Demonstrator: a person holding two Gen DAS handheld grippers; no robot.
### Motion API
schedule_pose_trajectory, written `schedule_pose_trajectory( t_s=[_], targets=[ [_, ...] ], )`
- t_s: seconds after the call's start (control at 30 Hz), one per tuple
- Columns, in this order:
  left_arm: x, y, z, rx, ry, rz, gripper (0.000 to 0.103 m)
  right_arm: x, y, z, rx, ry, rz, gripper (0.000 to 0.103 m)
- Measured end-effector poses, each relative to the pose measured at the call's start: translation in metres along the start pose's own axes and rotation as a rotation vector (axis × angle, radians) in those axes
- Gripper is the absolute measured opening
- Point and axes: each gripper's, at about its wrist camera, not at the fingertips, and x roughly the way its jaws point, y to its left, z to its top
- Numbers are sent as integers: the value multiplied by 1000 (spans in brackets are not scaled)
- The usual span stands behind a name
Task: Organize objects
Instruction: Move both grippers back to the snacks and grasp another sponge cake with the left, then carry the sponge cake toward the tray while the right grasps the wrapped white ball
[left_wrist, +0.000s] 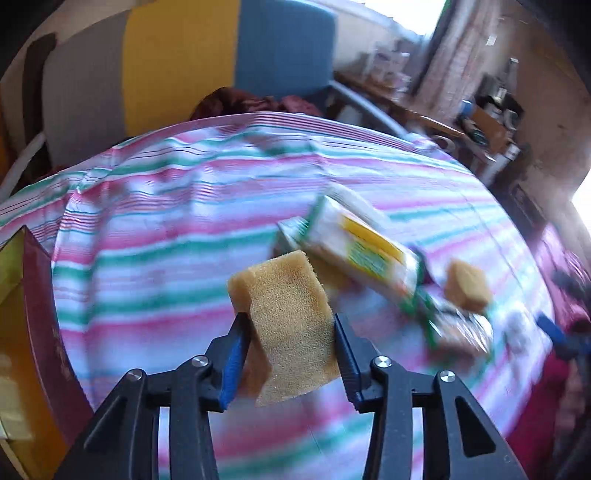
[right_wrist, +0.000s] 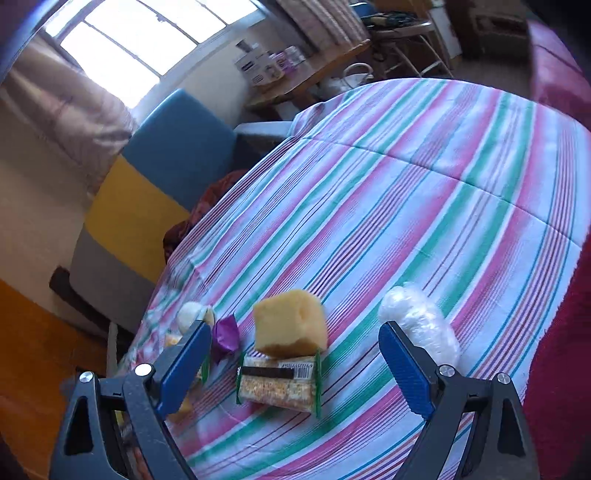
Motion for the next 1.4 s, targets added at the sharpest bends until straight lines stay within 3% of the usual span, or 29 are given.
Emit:
schedule_pose_trajectory(
  t_s=[0.27, 0.37, 0.47, 0.53, 0.7, 0.87, 0.9, 0.93, 1.2, 1.4],
  targets=[
    [-44, -25, -67, 104, 1, -85, 45, 0, 4, 0, -12, 9, -9, 93],
    [-55, -25, -84, 111, 6, -98, 45, 1, 6, 6, -47, 63, -31, 93],
    [-67, -22, -96, 127, -13, -102, 45, -4, 1, 21, -87, 103, -118, 93],
    [-72, -19, -102, 117, -16, -118, 44, 0, 0, 30, -153, 145, -223, 93],
    [-84, -13, -111, 87, -32, -144, 44, 30, -5, 35, -251, 271, -386, 87],
    [-100, -4, -117, 57, -64, -156, 44, 69, -7, 23, -310, 380, -514, 69],
    [-103, -2, -118, 49, -70, -159, 45, 78, -12, 19, -295, 428, -511, 50],
    [-107, 1, -119, 39, -76, -161, 45, 83, -16, 17, -276, 448, -503, 38],
    [-147, 43, -122, -83, -176, -105, 45, 71, -22, 14, -218, 318, -442, 36],
    [-174, 121, -120, -248, -226, 29, 44, 44, -14, 15, -225, 168, -325, 35]
  ],
)
